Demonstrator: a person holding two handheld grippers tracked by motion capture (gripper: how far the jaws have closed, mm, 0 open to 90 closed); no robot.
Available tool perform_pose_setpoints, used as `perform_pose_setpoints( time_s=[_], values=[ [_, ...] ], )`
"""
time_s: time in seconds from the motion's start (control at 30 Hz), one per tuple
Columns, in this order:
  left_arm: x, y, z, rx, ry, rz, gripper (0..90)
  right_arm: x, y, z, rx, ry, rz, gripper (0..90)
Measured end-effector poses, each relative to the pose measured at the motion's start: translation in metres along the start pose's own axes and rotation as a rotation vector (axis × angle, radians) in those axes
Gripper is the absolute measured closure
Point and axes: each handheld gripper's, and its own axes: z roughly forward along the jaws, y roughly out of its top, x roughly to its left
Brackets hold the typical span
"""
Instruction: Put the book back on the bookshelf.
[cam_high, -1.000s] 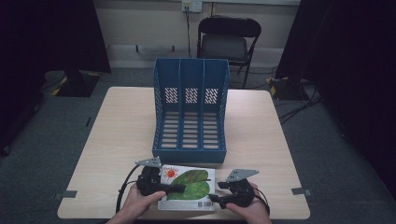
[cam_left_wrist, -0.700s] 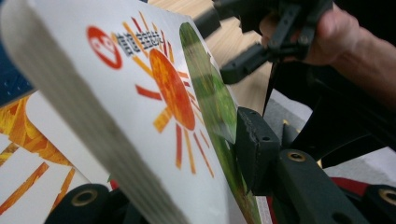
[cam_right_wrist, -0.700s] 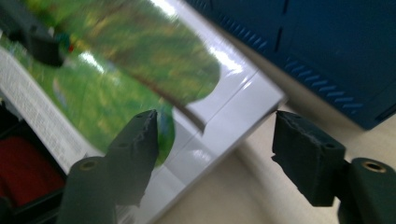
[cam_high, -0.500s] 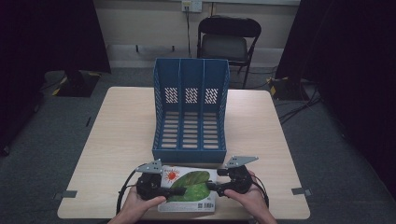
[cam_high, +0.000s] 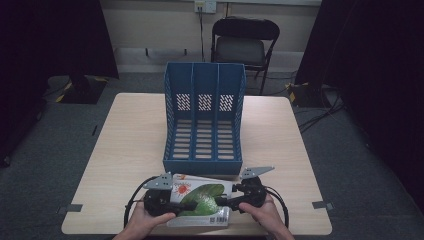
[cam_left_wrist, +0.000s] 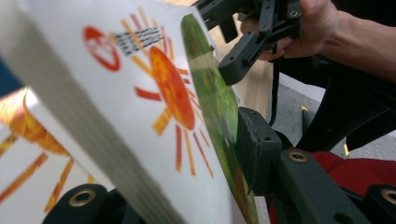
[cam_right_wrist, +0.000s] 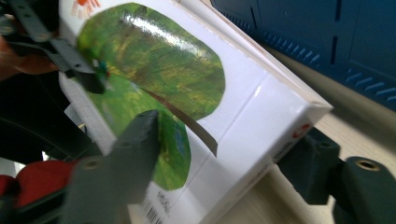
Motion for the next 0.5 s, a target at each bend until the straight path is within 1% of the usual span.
perform_pose_setpoints(
  time_s=[0.07, 0.1, 0.17, 0.2, 0.23, 0.27, 0.3, 0.33, 0.4, 0.43, 0.47, 0.5],
  values=[
    [0.003, -0.001, -0.001, 0.0, 0.008, -0.005, 68.0, 0.003, 0.001, -0.004, -0.018, -0.015, -0.028, 40.2],
    [0.003, -0.001, -0.001, 0.0, 0.012, -0.007, 67.6, 0.006, 0.001, -0.008, -0.028, -0.03, -0.052, 43.5],
    [0.004, -0.001, -0.002, 0.005, 0.021, -0.004, 67.2, 0.007, 0.001, -0.009, -0.034, -0.032, -0.055, 45.2],
    [0.004, -0.001, -0.002, 0.003, 0.021, -0.004, 66.3, 0.009, 0.0, -0.013, -0.045, -0.03, -0.069, 49.1],
    [0.005, -0.001, -0.002, 0.008, 0.024, 0.002, 66.3, 0.009, 0.0, -0.013, -0.045, -0.03, -0.069, 49.1],
    [0.005, -0.002, -0.002, 0.011, 0.031, -0.008, 65.6, 0.01, 0.0, -0.015, -0.05, -0.031, -0.074, 50.6],
    [0.006, -0.002, -0.002, 0.025, 0.045, -0.002, 63.9, 0.012, 0.0, -0.017, -0.056, -0.031, -0.085, 52.2],
    [0.007, -0.002, -0.002, 0.017, 0.04, -0.017, 63.3, 0.013, -0.001, -0.018, -0.059, -0.033, -0.089, 53.2],
    [0.007, -0.003, -0.001, 0.02, 0.054, -0.016, 61.0, 0.016, -0.002, -0.019, -0.064, -0.028, -0.096, 55.3],
    [0.008, -0.003, -0.001, 0.018, 0.051, -0.018, 60.3, 0.018, -0.002, -0.02, -0.064, -0.03, -0.097, 55.2],
    [0.008, -0.003, -0.002, 0.026, 0.053, -0.014, 58.9, 0.02, -0.003, -0.02, -0.059, -0.026, -0.111, 55.2],
    [0.009, -0.004, -0.001, 0.024, 0.054, -0.01, 58.9, 0.02, -0.003, -0.02, -0.059, -0.026, -0.111, 55.2]
  ],
)
